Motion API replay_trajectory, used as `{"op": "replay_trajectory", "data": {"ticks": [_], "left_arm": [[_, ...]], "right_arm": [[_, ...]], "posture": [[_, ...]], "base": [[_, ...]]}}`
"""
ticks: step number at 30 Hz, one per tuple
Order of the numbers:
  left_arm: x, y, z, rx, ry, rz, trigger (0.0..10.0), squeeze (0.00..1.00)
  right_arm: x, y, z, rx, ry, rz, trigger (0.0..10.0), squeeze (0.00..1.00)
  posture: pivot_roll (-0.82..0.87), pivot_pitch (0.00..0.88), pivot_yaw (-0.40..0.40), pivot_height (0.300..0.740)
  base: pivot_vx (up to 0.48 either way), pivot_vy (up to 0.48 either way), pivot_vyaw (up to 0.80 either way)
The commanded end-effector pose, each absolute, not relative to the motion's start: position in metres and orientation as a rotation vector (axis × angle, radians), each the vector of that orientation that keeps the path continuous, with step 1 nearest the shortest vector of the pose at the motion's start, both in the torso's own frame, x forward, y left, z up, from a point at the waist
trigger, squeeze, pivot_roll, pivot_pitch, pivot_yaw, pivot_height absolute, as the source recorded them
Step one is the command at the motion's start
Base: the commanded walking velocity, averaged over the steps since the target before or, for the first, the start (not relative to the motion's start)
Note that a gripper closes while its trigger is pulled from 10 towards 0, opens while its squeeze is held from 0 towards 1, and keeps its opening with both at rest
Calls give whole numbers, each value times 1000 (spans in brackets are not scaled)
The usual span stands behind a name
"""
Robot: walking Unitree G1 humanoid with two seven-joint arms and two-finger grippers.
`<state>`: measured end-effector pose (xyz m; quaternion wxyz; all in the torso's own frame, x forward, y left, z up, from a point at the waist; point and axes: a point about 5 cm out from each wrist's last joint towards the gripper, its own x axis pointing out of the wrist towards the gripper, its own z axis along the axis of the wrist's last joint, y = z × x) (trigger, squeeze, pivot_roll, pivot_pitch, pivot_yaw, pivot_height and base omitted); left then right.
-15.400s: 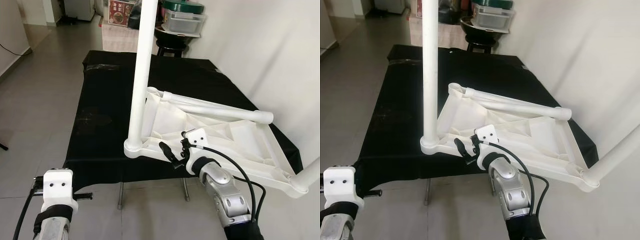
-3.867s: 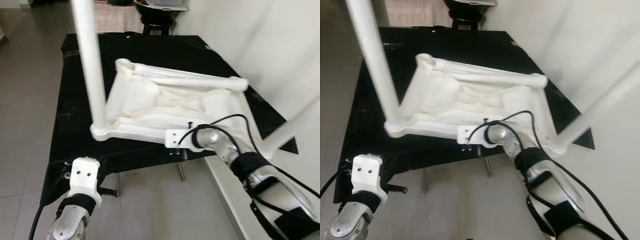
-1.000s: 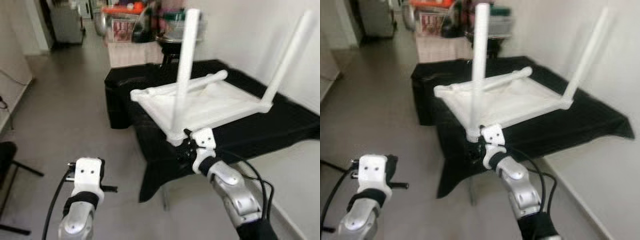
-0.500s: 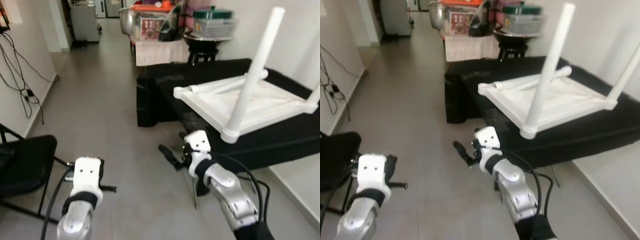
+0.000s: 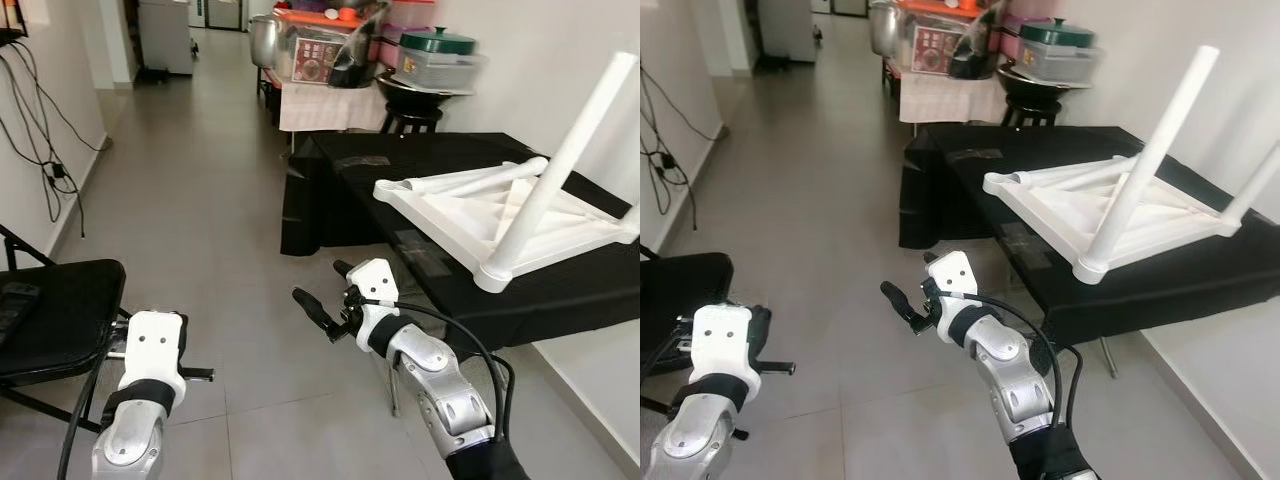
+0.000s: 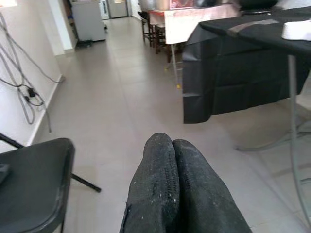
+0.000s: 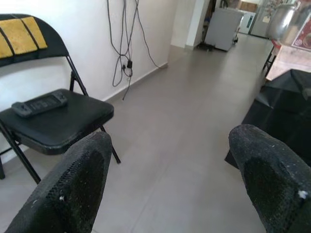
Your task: Building children table
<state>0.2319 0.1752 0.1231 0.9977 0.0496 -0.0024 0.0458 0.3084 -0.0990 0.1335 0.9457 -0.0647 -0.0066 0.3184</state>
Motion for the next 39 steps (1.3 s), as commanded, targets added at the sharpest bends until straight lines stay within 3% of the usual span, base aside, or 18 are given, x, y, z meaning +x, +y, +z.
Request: {"op": "replay_trajectory", "data": {"ticks": [1,22,25,39], "left_arm": [[233,171,121,79,-3,79,10000,0],[235,173,120,84,-8,56,10000,0],[235,172,120,83,-9,46,10000,0],[234,171,121,90,-13,21,10000,0]], "right_arm": [[311,-104,134,-139,-16,641,10000,0],[312,-100,128,-163,9,659,10000,0],[310,-98,129,-169,-5,677,10000,0],[309,-98,127,-145,9,675,10000,0]], "posture": [[-282,0,-101,740],[-289,0,-74,740],[-288,0,-74,740],[-277,0,-73,740]], "base": [[0,0,0],[0,0,0],[0,0,800],[261,0,238]]}}
